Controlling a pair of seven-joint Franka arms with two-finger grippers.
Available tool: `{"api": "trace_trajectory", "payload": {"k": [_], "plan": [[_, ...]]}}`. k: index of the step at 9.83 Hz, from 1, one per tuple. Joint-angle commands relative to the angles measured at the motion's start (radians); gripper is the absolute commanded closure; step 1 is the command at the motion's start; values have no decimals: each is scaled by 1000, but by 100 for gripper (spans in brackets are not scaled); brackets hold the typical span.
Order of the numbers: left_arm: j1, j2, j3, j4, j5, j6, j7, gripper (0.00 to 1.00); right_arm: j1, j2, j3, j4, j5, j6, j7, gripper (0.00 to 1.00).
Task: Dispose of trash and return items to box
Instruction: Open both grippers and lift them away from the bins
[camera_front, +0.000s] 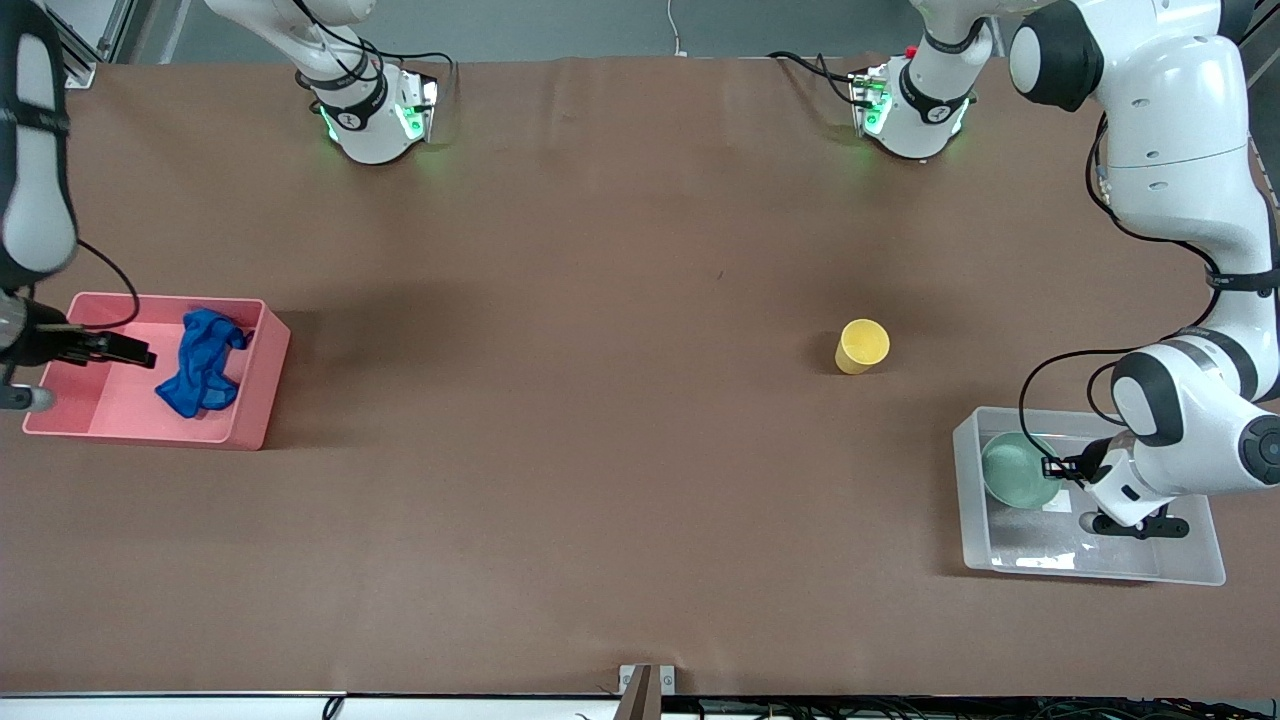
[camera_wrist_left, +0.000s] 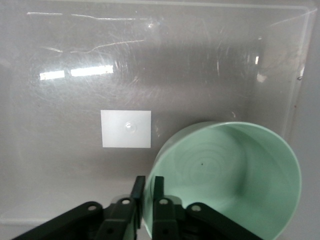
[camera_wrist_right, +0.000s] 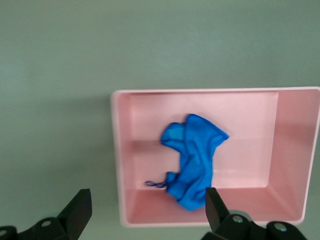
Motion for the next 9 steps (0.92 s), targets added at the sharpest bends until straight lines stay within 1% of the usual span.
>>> {"api": "trace_trajectory", "payload": {"k": [1, 2, 3, 4, 5, 6, 7, 8, 9], "plan": [[-5, -42, 2, -32, -8, 18, 50, 19, -53, -96, 105, 62, 4, -124, 84, 0], [-3, -95, 2, -31, -6, 12, 53, 6, -54, -159, 136, 71, 4, -173, 82, 0], [-5, -158, -5, -35, -6, 1, 52, 0, -28, -198, 135, 86, -4, -231, 84, 0], [-5, -221, -30, -40, 0, -66, 41, 0, -4, -206, 132, 156, -14, -320, 93, 0], [-5, -301, -53, -51, 43, -143, 37, 0, -2, -200, 135, 248, -17, -416, 96, 0], [-3, -402, -94, -119, 76, -172, 6, 0, 1, -200, 140, 267, -28, -425, 98, 0], [-2, -521, -144, -240, 119, -165, -73, 0, 10, -209, 149, 248, -51, -416, 119, 0], [0, -606, -210, -338, 190, -160, -162, 0, 9, -218, 149, 225, -45, -388, 139, 0], [6, -686, -278, -455, 269, -133, -230, 0, 10, -221, 149, 218, -28, -382, 204, 0]]}}
